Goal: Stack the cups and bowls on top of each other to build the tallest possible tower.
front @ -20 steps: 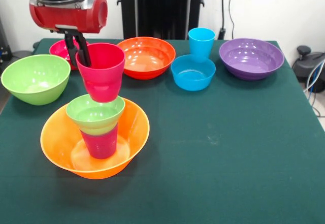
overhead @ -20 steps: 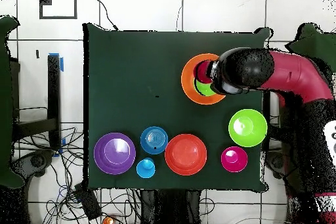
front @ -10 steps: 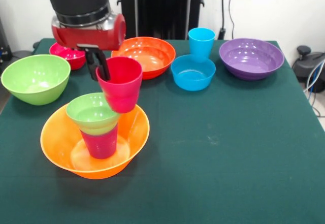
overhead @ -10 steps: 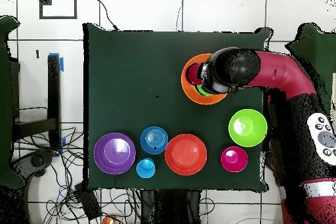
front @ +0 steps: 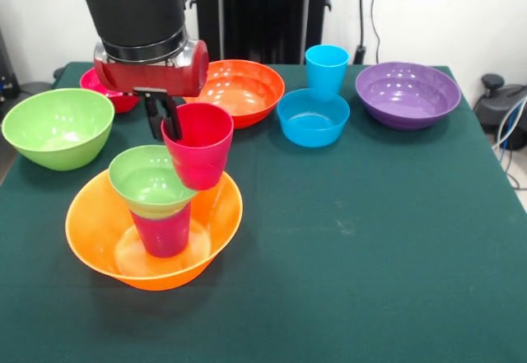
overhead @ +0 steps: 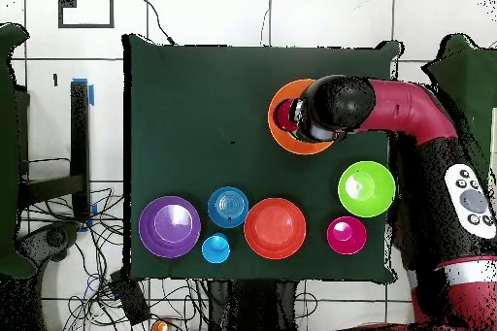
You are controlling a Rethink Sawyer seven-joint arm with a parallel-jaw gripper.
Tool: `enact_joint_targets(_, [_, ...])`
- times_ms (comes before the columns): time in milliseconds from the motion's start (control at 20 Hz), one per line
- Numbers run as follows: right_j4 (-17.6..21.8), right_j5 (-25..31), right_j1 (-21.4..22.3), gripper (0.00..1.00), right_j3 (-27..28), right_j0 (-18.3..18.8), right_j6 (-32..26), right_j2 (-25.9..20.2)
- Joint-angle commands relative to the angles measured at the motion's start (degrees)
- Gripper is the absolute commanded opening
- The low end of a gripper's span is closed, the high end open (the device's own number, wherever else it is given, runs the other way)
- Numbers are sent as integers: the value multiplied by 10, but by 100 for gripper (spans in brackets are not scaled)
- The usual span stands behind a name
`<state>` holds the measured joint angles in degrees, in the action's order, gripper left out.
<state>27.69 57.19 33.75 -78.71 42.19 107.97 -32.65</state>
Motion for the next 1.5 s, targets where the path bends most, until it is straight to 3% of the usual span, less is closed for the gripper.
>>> enact_joint_targets(50, [44, 18, -3, 0, 11, 8, -114, 13])
enact_joint_targets(350, [24, 36, 19, 0, -4, 27, -129, -4])
enact_joint_targets(700, [27, 28, 17, 0, -11, 33, -133, -12])
enact_joint_targets(950, [45, 6, 2, 0, -7, 33, -130, -7])
enact_joint_targets(1250, [54, -27, -48, 0, 11, 27, -113, -5])
enact_joint_targets(1500, [48, -23, -53, 0, 8, 27, -109, -7])
